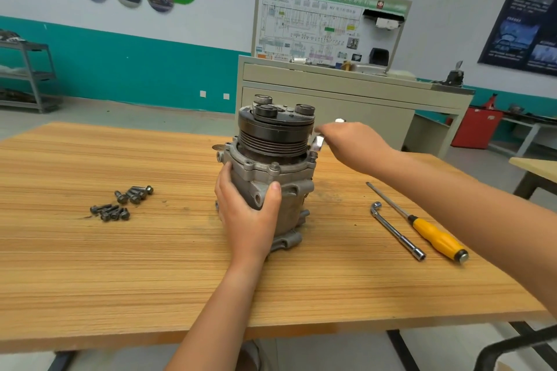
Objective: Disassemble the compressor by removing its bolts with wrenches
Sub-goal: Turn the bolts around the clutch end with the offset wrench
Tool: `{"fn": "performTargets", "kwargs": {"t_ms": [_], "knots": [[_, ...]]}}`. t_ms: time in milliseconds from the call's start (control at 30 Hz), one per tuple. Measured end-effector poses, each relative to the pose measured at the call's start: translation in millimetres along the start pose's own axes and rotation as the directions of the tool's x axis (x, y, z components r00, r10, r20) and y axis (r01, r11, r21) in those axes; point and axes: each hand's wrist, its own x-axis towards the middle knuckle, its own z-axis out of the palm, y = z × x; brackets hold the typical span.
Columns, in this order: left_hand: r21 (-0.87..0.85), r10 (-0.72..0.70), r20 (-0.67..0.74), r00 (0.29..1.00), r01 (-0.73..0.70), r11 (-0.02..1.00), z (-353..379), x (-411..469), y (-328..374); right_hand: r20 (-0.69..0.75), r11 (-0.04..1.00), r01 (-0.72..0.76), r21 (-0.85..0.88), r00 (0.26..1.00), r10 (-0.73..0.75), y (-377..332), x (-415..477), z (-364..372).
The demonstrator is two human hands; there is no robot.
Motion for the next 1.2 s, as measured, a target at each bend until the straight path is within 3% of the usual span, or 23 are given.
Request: {"fn": "performTargets", "kwargs": {"t_ms": [100,167,233,333,467,633,867,1000,1200], "knots": [[0.002,-0.008,0.002,1.0,0.008,1.0,0.2,-0.4,0.1,-0.128,0.937,-0.152,0.314,0.971,0.2,2.2,-23.4,-17.9],[0.068,0.045,0.0,0.999,-0.045,0.997,1.5,-4.0,1.8,-0.09,0.914,-0.189,0.358,0.968,0.236,-0.1,-42.1,-33.2],[0.148,0.141,0.01,0.99,-0.141,0.979,4.6,-10.9,3.7,0.022,0.926,-0.171,0.337,0.984,0.174,-11.8,-62.2,-47.7],[0.141,0.159,0.012,0.987,-0.159,0.977,9.5,-17.4,6.6,0.128,0.956,-0.106,0.272,0.989,0.073,-35.6,-80.1,-58.7],[0.168,0.155,0.022,0.988,-0.157,0.973,9.0,-16.5,5.7,0.145,0.997,-0.067,0.032,0.988,0.061,-55.5,-74.7,-58.5],[0.188,0.162,0.027,0.986,-0.164,0.968,8.1,-15.7,3.8,0.21,0.996,-0.003,-0.092,0.977,0.022,-74.0,-64.2,-65.9],[0.143,0.112,0.02,0.994,-0.114,0.983,13.8,-19.0,9.5,0.323,0.924,0.197,-0.328,0.943,-0.087,-84.9,-48.8,-83.8],[0.24,0.064,0.05,0.997,-0.074,0.968,34.3,-34.6,15.0,0.36,0.907,0.183,-0.379,0.932,-0.038,-76.8,-55.8,-85.9],[0.262,0.081,0.079,0.994,-0.099,0.96,29.1,-41.4,16.5,0.284,0.934,0.14,-0.329,0.958,-0.043,-48.7,-61.6,-61.8]]}}
